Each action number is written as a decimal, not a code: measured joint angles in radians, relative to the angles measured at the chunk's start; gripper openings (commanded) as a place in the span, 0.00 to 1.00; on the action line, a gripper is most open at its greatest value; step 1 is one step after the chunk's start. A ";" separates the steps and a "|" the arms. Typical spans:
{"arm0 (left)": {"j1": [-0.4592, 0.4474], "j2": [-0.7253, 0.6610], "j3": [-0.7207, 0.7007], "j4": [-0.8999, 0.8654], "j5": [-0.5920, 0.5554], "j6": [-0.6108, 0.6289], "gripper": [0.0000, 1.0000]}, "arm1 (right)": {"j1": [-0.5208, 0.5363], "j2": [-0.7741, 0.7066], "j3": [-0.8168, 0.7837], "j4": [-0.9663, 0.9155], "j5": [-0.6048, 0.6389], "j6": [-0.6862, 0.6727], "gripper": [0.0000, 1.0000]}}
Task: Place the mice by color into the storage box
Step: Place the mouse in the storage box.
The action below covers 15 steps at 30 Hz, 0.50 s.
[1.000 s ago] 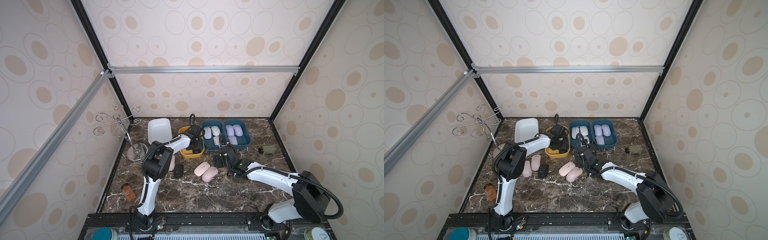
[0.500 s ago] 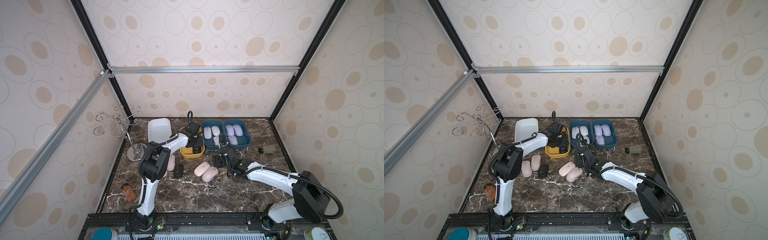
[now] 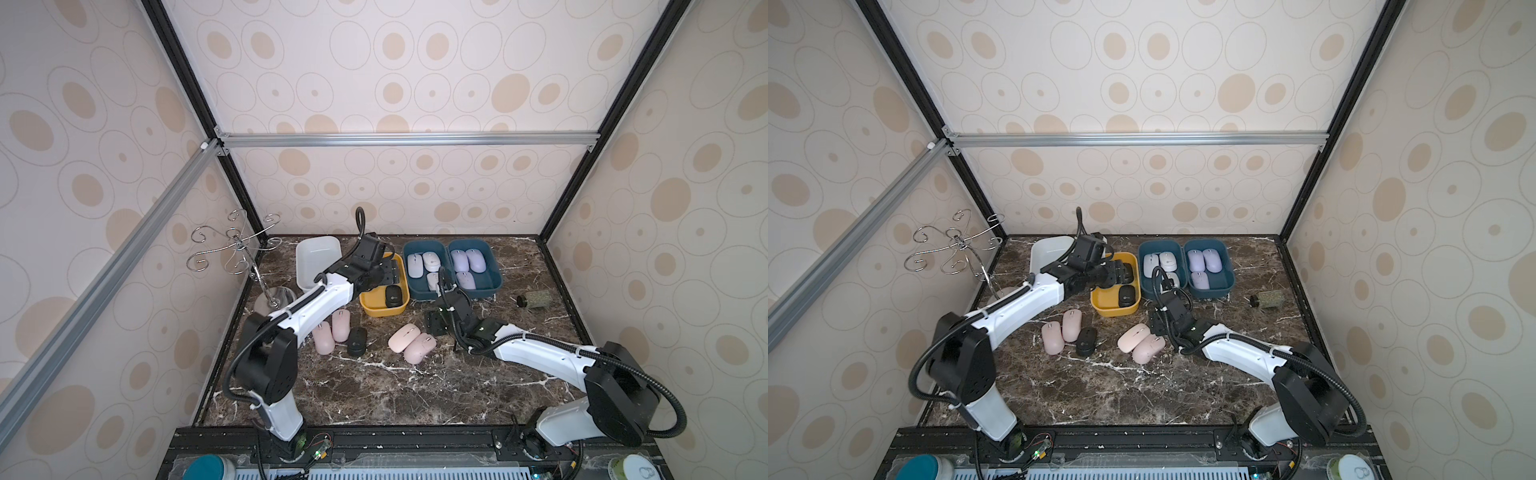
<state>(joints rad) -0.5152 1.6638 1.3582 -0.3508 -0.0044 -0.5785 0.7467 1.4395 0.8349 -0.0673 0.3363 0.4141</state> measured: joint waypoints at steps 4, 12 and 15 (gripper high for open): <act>0.000 -0.144 -0.147 -0.008 -0.027 0.004 0.82 | 0.000 0.000 0.000 0.002 0.000 0.000 0.78; 0.000 -0.256 -0.472 -0.122 -0.006 0.003 0.85 | 0.000 0.000 0.000 0.003 0.000 -0.002 0.82; -0.008 -0.293 -0.556 -0.154 -0.001 -0.003 0.85 | 0.003 0.000 0.000 0.006 0.000 -0.004 0.83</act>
<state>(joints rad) -0.5232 1.3708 0.8021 -0.5045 -0.0051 -0.5812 0.7498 1.4399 0.8345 -0.0616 0.3359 0.4103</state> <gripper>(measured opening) 0.848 0.828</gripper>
